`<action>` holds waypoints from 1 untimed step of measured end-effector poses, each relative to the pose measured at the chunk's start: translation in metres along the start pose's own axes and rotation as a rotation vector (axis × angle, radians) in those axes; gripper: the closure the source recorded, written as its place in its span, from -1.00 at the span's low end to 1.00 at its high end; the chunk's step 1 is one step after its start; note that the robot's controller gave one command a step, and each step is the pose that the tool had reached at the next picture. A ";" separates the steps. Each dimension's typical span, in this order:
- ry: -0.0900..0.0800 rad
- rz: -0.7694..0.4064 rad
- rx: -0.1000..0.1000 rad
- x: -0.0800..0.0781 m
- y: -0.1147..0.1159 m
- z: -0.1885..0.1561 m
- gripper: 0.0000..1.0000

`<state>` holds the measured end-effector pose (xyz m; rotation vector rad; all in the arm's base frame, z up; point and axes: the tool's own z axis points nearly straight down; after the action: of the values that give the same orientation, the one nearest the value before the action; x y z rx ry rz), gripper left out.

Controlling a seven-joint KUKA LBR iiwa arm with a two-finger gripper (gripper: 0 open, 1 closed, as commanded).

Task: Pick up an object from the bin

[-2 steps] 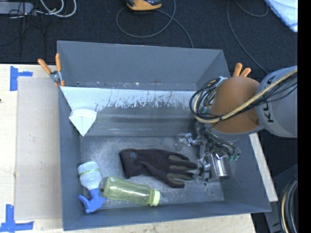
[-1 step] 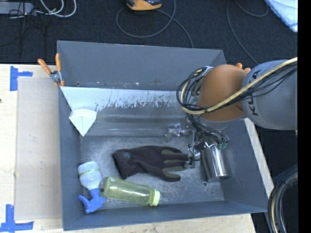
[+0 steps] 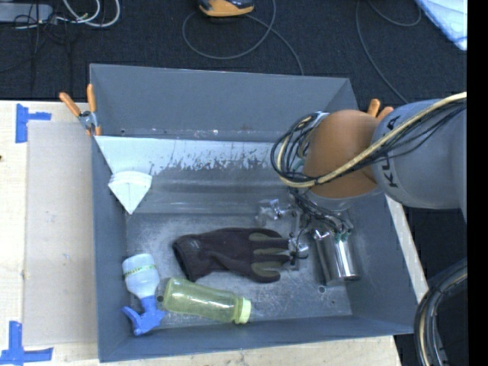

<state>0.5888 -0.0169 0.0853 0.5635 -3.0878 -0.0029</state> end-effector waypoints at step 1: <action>0.002 0.242 0.000 0.012 0.047 0.009 1.00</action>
Offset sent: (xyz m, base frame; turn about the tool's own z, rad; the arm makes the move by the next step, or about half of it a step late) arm 0.0000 0.0000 0.0000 0.0000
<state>0.5613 0.0235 0.0761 0.1861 -3.1309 -0.0011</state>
